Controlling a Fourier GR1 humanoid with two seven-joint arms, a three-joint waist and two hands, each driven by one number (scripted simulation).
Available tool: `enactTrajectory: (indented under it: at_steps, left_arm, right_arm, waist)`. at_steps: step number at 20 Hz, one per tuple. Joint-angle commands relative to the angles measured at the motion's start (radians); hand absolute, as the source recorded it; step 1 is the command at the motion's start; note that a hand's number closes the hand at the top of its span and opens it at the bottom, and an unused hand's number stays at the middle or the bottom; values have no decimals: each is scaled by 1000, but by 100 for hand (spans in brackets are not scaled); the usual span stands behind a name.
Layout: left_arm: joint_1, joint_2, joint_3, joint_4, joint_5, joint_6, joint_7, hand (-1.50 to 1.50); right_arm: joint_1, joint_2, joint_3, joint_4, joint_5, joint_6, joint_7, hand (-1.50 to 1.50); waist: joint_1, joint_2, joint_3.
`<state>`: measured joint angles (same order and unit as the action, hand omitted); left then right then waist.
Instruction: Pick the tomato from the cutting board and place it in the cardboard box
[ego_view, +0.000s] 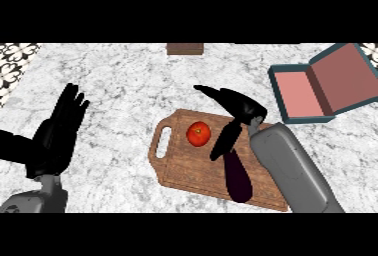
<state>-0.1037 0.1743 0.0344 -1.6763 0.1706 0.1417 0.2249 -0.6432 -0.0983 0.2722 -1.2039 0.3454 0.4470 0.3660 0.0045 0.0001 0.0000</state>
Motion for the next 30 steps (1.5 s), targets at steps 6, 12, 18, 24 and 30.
enactTrajectory:
  at_steps: [6, 12, 18, 24, 30]
  left_arm:
    - [-24, -43, 1, 52, -31, 0, -19, 0]
    - [11, -41, -21, -117, -54, 23, 95, 0]
    - [-55, -34, 41, 46, -36, -19, 10, 0]
    - [-71, -32, 49, 50, -33, -35, 29, 0]
    - [-5, -66, 19, 32, -66, -36, 0, 0]
  right_arm:
    - [-16, 74, -11, 66, 140, -48, -17, -150]
    - [0, 80, -37, 101, 171, -36, -61, -150]
    - [22, 70, -47, 146, 198, -20, -144, -150]
    - [-59, 98, 0, 282, 183, -101, -129, -150]
    - [21, 98, -29, 163, 224, -17, -109, -150]
  waist:
    - [0, 0, 0]
    - [2, -1, 0]
    - [-3, 1, 0]
    - [5, 2, 0]
    - [-1, 0, 0]
